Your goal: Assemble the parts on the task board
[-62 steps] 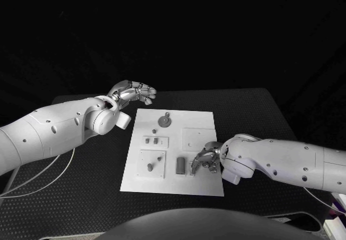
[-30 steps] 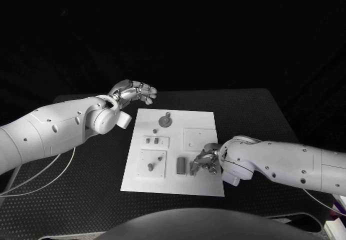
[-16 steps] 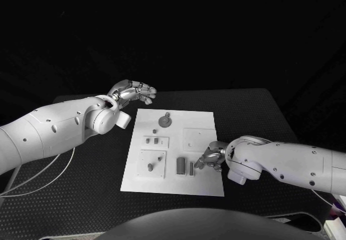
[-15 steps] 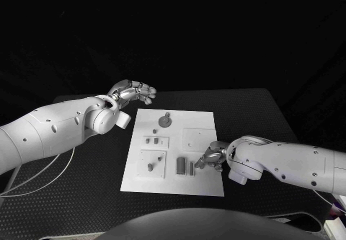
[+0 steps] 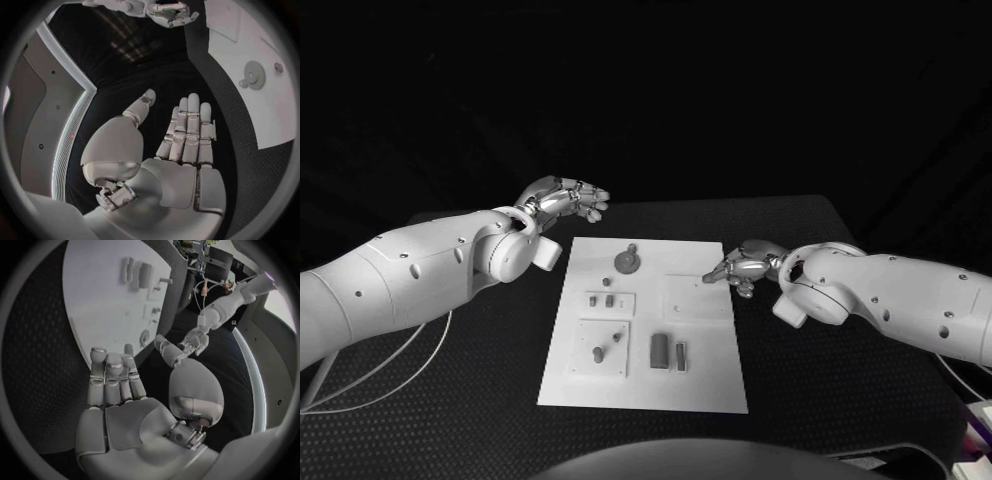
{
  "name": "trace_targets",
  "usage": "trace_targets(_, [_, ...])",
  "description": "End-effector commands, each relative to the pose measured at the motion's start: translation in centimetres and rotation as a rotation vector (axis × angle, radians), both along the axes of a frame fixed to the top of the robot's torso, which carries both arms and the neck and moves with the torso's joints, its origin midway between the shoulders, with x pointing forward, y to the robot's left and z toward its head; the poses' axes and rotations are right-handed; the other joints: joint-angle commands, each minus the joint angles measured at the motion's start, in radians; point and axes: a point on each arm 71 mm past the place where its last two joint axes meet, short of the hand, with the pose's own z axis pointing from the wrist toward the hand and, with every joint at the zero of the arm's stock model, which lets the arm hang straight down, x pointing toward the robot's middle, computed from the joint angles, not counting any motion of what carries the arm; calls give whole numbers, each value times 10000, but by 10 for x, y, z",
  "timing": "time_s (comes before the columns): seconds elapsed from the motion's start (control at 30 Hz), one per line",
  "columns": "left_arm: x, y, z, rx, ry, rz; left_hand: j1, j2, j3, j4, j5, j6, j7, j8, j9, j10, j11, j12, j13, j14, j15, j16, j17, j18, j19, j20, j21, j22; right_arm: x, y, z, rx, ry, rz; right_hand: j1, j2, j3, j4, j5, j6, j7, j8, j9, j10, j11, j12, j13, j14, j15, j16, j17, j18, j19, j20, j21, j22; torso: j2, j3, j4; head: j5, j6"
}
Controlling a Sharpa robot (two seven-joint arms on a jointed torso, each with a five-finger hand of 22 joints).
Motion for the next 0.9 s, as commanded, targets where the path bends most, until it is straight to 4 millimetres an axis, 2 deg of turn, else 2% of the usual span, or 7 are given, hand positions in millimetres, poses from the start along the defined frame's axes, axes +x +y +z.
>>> trace_targets(0.03, [5,5,1,-605,98,473,-135,26,70,5,-18,67,-54,74,15,-14,-16,19,-11,-371,163,-396,-116,130,-286,158,-221,-59,21,-4,14,1911,-1379,68,197,322,-238,-364,360,-154,82,-35,2,-225,34,-204,-171,-255,45,-269,-130,290,-321,154,-235,-97,-192,20,-25,75,434])
trace_targets(0.1, [8,9,0,-752,164,686,-156,38,88,2,-18,71,-84,90,11,-73,-4,-37,-44,-536,269,-624,-165,143,-408,263,-319,-89,33,-12,18,2482,-1521,-423,331,457,-281,-472,607,-197,91,-35,-3,-380,78,-454,-389,-441,79,-594,-309,280,-531,290,-489,-233,-253,24,-28,107,512])
trace_targets(0.3, [16,20,0,-1106,199,1123,-221,-1,155,-8,-19,-59,-179,70,-37,-431,37,-415,-271,-1171,508,-1404,-305,103,-865,528,-792,-274,68,-20,29,3374,-2194,-1369,889,627,-267,-549,691,-475,285,-49,-23,-1013,273,-2374,-2297,-1435,373,-2510,-1406,82,-1744,984,-2103,-1104,-468,33,-50,245,1073])
trace_targets(0.43, [20,24,-1,-1327,251,1304,-302,-86,127,3,-101,-200,-257,26,-73,-650,29,-630,-420,-1776,645,-1912,-455,11,-1170,661,-1094,-388,80,-19,26,4084,-2196,-1875,1039,680,-197,-579,696,-711,340,-21,-4,-1618,625,-4060,-3963,-2203,993,-4558,-2562,-163,-2790,1453,-3685,-2004,-584,36,-44,322,1293])
trace_targets(0.47, [21,25,-1,-1378,251,1327,-330,-119,109,9,-115,-270,-277,0,-87,-723,29,-696,-468,-1905,676,-2028,-487,-26,-1282,699,-1204,-428,82,-18,24,4303,-2159,-1977,1132,692,-153,-609,657,-859,280,-33,-5,-1702,878,-4916,-4816,-2543,1371,-5487,-3142,-334,-3424,1639,-4341,-2337,-600,36,-48,347,1360])
trace_targets(0.6, [25,27,-1,-1586,172,1475,-540,-365,-6,90,-184,-689,-458,-183,-152,-1401,-22,-813,-634,-2432,793,-2418,-623,-221,-1751,834,-1603,-567,87,-18,22,4948,-2196,-2443,1186,838,-300,-598,680,-1197,62,-46,-85,-1823,1012,-6917,-6973,-3415,2013,-7742,-4538,-560,-4446,2013,-5682,-3123,-670,39,-80,423,1557])
trace_targets(0.9, [26,25,-5,-1743,210,1410,-792,-621,91,467,-193,-890,-616,-183,-93,-1864,-143,-761,-602,-2742,740,-2583,-645,-300,-2082,901,-1837,-600,87,-19,18,5222,-2266,-2628,1200,1028,-942,-591,704,-1394,-94,125,-267,-764,890,-9176,-9484,-3369,1938,-9284,-6148,-294,-4295,2403,-7113,-4252,-741,109,-92,571,1590])
